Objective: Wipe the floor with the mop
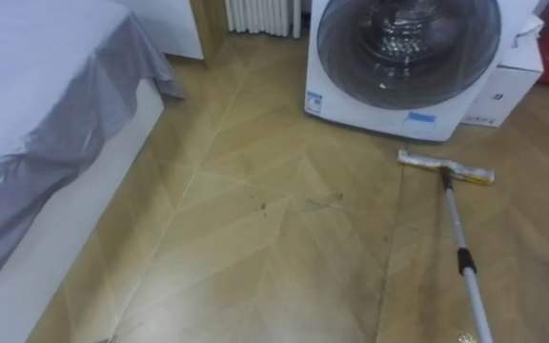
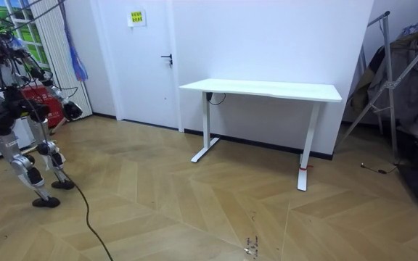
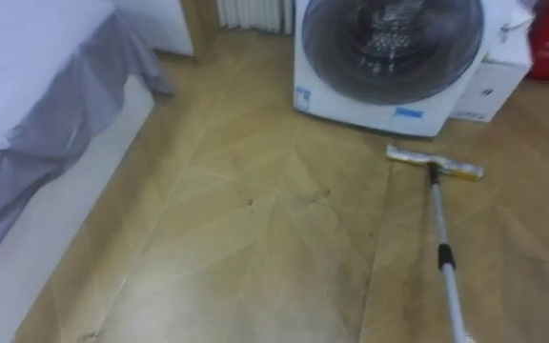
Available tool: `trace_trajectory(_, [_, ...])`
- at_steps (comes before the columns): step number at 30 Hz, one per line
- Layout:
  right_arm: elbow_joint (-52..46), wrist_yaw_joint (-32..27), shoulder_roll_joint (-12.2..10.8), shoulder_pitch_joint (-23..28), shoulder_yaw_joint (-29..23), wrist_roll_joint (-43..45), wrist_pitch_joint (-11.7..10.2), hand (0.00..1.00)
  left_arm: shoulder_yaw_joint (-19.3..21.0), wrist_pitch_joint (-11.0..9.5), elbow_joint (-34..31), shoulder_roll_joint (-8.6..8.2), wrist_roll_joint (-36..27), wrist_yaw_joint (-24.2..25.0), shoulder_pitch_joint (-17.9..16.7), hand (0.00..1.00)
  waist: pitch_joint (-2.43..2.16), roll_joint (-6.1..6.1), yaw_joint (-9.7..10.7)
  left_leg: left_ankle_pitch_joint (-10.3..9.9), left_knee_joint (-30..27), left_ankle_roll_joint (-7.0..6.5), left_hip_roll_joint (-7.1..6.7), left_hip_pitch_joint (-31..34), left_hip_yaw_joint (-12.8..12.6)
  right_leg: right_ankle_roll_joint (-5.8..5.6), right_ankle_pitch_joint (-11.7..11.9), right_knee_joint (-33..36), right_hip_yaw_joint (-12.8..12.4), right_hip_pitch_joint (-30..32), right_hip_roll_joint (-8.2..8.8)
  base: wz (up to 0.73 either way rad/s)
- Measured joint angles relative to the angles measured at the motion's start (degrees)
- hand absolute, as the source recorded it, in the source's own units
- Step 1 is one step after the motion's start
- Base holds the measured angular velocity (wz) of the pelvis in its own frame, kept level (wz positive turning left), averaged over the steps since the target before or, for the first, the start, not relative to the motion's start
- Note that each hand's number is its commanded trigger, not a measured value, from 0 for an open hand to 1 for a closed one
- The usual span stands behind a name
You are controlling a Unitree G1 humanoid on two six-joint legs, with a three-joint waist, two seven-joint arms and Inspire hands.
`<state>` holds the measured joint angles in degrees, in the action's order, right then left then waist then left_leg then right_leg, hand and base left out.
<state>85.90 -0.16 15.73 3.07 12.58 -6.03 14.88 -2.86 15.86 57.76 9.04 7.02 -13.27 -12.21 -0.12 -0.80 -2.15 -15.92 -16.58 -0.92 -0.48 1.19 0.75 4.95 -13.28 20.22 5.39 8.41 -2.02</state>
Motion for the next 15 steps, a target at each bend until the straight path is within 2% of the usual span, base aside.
trace_trajectory(3, [-1.4, 2.1, -0.3, 0.5, -1.0, 2.3, 1.1, 1.0, 1.0, 0.7, 0.1, -0.69, 0.0, 0.2, -0.1, 0.0, -0.02, -0.71, 0.8, 0.2, 2.0, -0.06, 0.18, -3.5, -0.6, -0.09, 0.0, -1.5, -0.3, -3.0, -0.27, -0.13])
trace_trajectory(6, [-3.2, 3.5, -1.1, 0.9, -1.1, 3.7, 3.1, 1.0, 3.0, 1.3, 0.2, -0.94, 0.0, 0.4, -0.1, 0.0, 0.1, -2.0, 0.4, 0.2, 3.4, -0.07, 0.35, -6.1, -1.2, -0.27, 0.0, -2.1, -1.3, -5.0, -0.7, -0.14])
trace_trajectory(8, [-4.1, 4.5, -1.6, 0.9, -1.5, 4.0, 3.9, 1.0, 4.1, 1.8, 0.3, -0.93, 0.1, 0.6, -0.1, 0.0, 0.06, -2.35, 0.4, 0.2, 3.7, -0.07, 0.69, -7.3, -2.3, -0.35, 0.4, -3.4, -1.5, -6.4, -1.01, -0.14])
trace_trajectory(15, [-7.9, 5.7, -2.5, 1.1, -3.8, 6.2, 6.6, 1.0, 5.0, 4.6, 0.4, -1.04, 0.5, 3.5, 1.3, 0.0, 0.27, -2.23, 0.4, 0.2, 4.0, -0.07, 0.59, -10.0, -2.7, -0.7, 0.9, -4.8, -2.5, -9.3, -1.14, -0.07])
